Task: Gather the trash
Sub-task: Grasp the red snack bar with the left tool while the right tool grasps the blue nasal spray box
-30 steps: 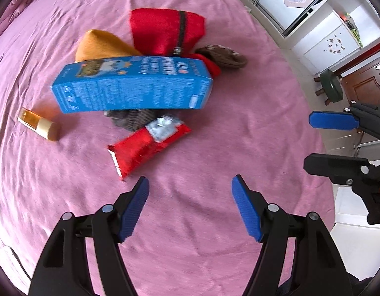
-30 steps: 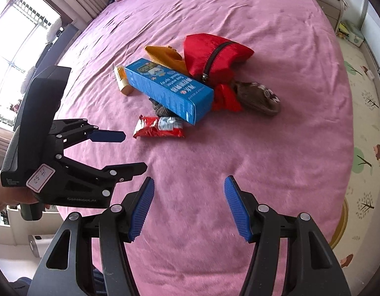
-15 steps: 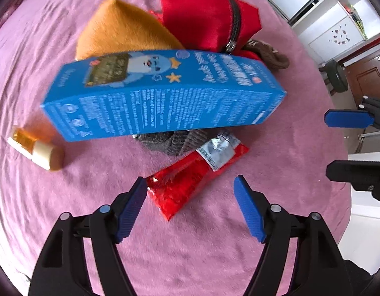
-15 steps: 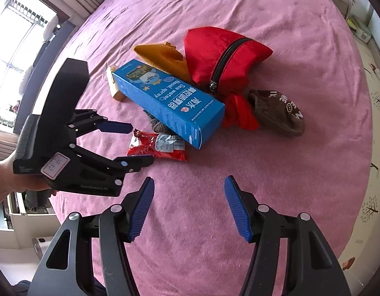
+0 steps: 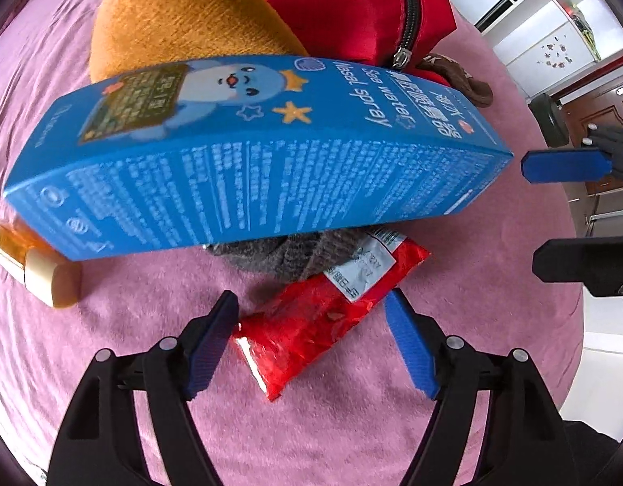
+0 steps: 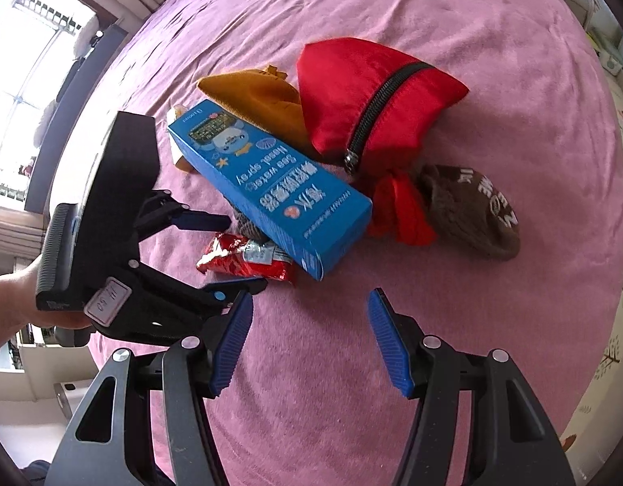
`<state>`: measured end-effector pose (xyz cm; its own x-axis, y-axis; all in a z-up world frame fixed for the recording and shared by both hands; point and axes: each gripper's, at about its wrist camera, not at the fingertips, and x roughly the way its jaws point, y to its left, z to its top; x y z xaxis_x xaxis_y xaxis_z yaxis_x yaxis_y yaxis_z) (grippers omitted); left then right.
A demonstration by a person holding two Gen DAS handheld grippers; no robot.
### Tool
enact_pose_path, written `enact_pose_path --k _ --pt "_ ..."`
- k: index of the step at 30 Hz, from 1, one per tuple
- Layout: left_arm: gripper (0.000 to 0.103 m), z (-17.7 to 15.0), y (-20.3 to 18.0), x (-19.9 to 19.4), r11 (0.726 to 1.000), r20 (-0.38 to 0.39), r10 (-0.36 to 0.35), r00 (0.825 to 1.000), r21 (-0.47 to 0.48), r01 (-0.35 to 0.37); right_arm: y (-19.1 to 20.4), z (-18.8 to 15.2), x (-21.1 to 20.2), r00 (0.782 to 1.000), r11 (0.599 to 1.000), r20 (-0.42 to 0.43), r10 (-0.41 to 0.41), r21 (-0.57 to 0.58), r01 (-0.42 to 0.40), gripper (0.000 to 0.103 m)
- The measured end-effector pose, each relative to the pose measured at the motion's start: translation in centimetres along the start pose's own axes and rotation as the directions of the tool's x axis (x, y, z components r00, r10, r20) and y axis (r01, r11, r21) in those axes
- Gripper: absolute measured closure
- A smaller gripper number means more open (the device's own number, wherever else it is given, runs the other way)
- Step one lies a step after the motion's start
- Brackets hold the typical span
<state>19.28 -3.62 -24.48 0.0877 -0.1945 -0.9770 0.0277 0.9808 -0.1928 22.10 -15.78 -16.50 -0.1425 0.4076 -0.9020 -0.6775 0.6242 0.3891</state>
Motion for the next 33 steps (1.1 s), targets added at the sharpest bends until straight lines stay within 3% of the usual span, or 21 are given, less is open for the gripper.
enact_pose_path --k 5,11,20,29,33 --pt "0.047 -0.2 -0.4 0.7 0.999 0.003 0.023 1.0 0.026 -0.023 0.3 1.4 -0.3 1.0 0.998 0.0 0.012 -0.058 -0.012 0.045" --pt "0.059 -0.8 -0.1 0.1 0.999 0.013 -0.038 0.999 -0.01 0.038 1.1 3.4 -0.5 0.999 0.984 -0.008 0.036 -0.173 -0.037 0.043" --pt "0.065 -2.8 1.7 -0.6 0.984 0.028 -0.143 0.989 -0.107 0.145 3.1 6.5 1.2 0.999 0.935 -0.047 0.014 -0.353 -0.03 0.042" --pt "0.066 -5.6 4.6 -1.3 0.96 0.054 -0.179 0.982 -0.209 0.186 3.2 8.6 4.6 0.989 0.927 -0.138 0.05 -0.363 -0.097 0.038" --pt "0.066 -6.4 5.9 -1.4 0.946 0.054 -0.195 0.979 -0.253 0.202 3.8 7.9 5.0 0.988 0.916 -0.152 0.04 -0.389 -0.097 0.053"
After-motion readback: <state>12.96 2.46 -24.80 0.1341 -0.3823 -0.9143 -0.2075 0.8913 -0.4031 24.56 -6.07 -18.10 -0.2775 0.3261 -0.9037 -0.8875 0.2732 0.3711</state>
